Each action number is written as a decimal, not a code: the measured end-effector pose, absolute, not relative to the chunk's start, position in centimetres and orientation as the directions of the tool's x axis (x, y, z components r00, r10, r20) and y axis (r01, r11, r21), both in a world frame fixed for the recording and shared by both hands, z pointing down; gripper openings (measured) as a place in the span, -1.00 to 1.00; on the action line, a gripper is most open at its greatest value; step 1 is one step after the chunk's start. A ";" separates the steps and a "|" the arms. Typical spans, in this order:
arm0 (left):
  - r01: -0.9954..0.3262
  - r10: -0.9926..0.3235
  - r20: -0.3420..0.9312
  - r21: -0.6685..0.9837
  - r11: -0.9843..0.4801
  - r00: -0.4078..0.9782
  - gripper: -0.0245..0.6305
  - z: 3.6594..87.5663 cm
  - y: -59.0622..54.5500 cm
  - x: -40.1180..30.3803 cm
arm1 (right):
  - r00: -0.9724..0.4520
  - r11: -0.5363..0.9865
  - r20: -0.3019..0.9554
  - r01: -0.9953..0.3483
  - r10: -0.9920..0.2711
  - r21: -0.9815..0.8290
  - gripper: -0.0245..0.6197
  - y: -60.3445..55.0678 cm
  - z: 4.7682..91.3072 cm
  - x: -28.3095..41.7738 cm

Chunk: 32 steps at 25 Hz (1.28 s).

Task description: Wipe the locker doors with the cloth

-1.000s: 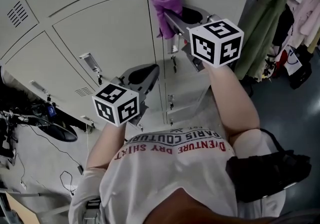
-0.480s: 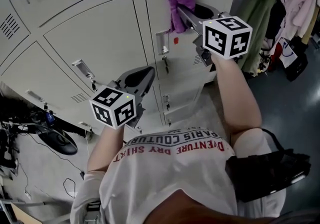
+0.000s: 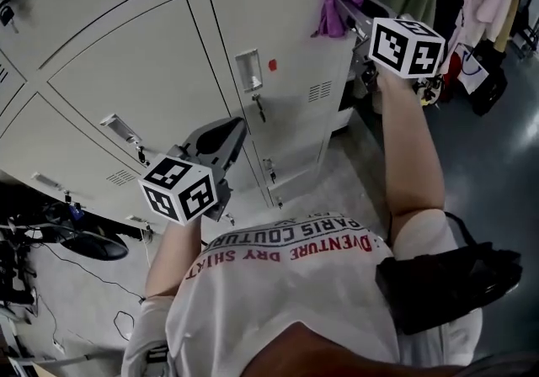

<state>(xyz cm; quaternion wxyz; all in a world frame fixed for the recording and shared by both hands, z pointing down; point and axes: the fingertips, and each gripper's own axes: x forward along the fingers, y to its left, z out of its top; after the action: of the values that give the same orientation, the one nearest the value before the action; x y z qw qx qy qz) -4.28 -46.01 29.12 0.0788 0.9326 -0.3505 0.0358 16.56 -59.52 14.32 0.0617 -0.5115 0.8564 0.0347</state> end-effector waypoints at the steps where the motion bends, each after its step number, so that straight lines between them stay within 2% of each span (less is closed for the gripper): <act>1: -0.659 -0.648 0.121 0.125 -0.742 0.752 -0.93 29.2 -46.0 -4.3 | -0.455 0.460 -0.141 -0.888 -0.880 -0.006 -0.65 -59.7 14.4 17.3; 7: -0.658 -0.647 0.119 0.138 -0.741 0.753 -0.93 29.5 -45.8 -4.3 | -0.411 0.418 -0.139 -0.908 -0.901 -0.021 -0.65 -60.1 14.6 19.0; 13: -0.670 -0.661 0.111 0.144 -0.729 0.743 -0.93 29.4 -45.4 -5.0 | -0.420 0.421 -0.163 -0.907 -0.893 0.033 -0.65 -57.6 14.5 17.3; 17: -0.681 -0.673 0.106 0.153 -0.716 0.732 -0.93 29.5 -45.4 -5.5 | -0.522 0.516 -0.189 -0.853 -0.832 0.080 -0.65 -54.5 14.8 12.3; 23: -0.689 -0.683 0.098 0.160 -0.707 0.724 -0.93 29.9 -45.1 -6.2 | -0.669 0.645 -0.150 -0.742 -0.728 0.182 -0.65 -51.2 17.8 1.9; 27: -0.699 -0.695 0.094 0.177 -0.693 0.713 -0.93 30.5 -45.0 -6.8 | -0.710 0.689 -0.088 -0.701 -0.699 0.182 -0.65 -51.3 21.2 -2.5; 32: -0.706 -0.702 0.097 0.189 -0.683 0.705 -0.93 30.9 -45.1 -7.3 | -0.686 0.673 -0.043 -0.722 -0.726 0.159 -0.65 -53.3 23.5 -4.0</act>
<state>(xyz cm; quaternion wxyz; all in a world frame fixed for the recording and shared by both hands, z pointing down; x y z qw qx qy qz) -7.33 -45.08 30.88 0.1065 0.9172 -0.3839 0.0085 -4.01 -53.28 23.48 -0.0118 -0.3960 0.9145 0.0820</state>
